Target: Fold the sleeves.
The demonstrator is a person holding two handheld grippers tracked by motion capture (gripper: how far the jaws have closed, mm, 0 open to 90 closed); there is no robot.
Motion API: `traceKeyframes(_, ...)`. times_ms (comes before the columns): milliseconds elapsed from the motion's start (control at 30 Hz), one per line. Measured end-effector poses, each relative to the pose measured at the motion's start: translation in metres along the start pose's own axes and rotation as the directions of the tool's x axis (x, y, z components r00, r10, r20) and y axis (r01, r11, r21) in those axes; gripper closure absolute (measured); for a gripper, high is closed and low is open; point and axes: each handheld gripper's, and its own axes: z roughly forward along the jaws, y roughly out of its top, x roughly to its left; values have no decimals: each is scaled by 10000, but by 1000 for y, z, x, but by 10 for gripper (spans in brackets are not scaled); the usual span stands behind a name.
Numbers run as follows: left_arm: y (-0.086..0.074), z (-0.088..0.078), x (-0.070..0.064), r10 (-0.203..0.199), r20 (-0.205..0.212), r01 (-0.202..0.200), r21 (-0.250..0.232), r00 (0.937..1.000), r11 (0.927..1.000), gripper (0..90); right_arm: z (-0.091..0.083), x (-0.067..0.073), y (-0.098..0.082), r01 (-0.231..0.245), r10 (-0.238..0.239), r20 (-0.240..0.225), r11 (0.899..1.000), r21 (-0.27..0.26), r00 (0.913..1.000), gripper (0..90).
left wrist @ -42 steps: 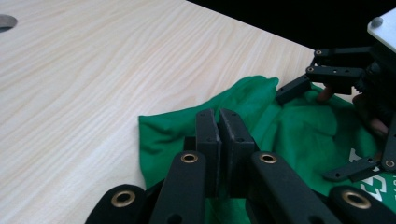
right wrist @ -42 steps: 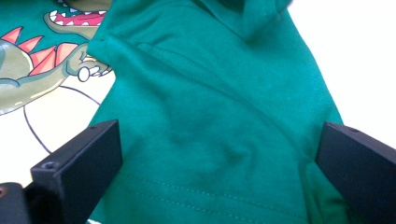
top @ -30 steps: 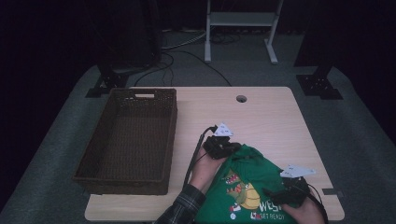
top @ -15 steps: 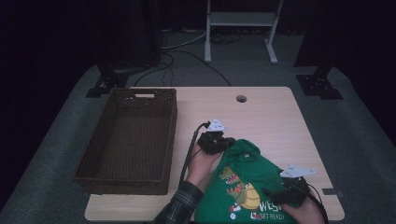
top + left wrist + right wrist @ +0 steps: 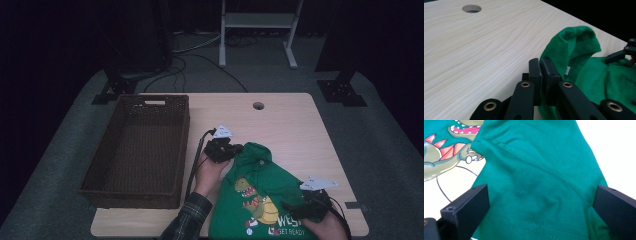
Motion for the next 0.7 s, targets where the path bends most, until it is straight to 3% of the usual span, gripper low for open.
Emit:
traceKeyframes(367,-11,-3,14,-423,-375,421,-47,9984,9991,874,0,0,0,4,-4,1,10000,-2,10000,0)
traceKeyframes(700,-20,-3,23,-548,-817,555,59,9951,9984,873,0,0,0,3,-3,0,10000,1,10000,0)
